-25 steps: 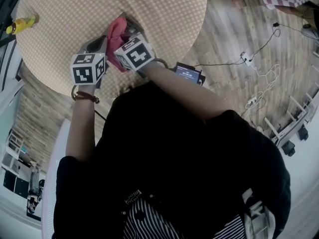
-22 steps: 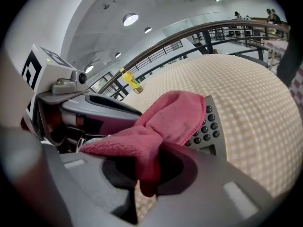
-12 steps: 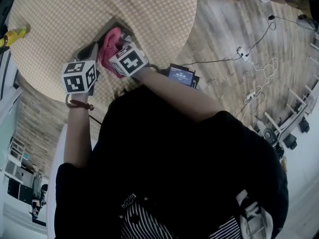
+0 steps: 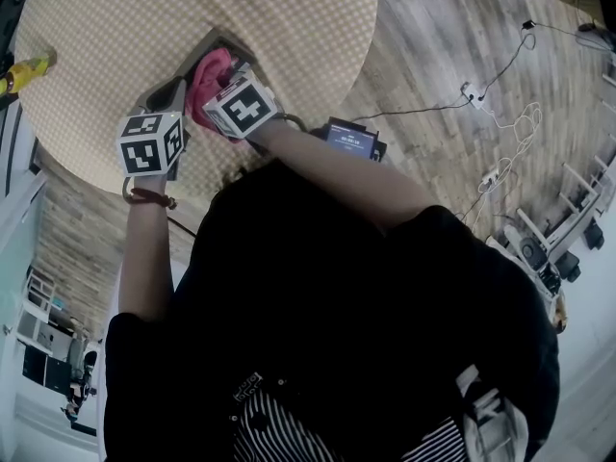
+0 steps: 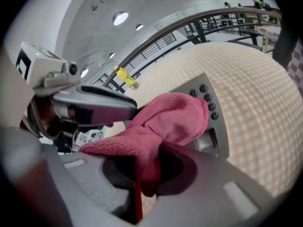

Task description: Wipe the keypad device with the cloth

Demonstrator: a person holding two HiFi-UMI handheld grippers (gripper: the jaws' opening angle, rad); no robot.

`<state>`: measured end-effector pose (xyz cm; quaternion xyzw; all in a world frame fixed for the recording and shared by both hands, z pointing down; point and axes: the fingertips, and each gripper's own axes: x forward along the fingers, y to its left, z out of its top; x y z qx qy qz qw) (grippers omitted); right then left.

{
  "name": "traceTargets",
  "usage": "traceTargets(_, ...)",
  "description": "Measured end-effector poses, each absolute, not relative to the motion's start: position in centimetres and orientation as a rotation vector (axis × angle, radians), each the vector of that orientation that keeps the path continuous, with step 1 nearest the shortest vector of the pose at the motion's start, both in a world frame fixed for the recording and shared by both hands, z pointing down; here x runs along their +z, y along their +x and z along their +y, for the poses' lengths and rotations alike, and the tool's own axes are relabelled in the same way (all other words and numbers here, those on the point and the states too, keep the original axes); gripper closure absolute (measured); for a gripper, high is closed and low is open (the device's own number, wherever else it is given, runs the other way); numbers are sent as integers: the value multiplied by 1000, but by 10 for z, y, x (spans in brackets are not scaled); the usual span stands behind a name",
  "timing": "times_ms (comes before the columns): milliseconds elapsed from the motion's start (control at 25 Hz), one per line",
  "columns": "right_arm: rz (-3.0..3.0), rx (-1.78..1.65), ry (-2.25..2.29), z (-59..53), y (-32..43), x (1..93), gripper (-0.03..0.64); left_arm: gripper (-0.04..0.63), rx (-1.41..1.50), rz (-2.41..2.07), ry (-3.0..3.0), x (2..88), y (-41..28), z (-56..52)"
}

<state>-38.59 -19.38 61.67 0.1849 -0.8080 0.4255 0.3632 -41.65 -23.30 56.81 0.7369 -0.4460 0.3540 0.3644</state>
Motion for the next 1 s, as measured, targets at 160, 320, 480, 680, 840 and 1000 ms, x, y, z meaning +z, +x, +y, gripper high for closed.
traceTargets(160, -2139, 1119, 483, -202, -394, 601, 551, 595, 916, -1132, 1901, 570, -412, -231)
traceTargets(320, -2180, 1066, 494, -195, -393, 611, 552, 595, 940, -1123, 1916, 570, -415, -231)
traceTargets(480, -2131, 1113, 496, -178, -382, 632, 552, 595, 929, -1114, 1912, 569, -415, -231)
traceTargets(680, -2066, 1125, 468, -171, -373, 645, 552, 595, 978, -1100, 1933, 572, -413, -231)
traceTargets(840, -2086, 1086, 470, -177, -380, 632, 552, 594, 992, -1091, 1940, 570, -412, -230)
traceTargets(1000, -2137, 1084, 471, -188, -390, 616, 552, 595, 995, -1085, 1943, 571, -411, -229)
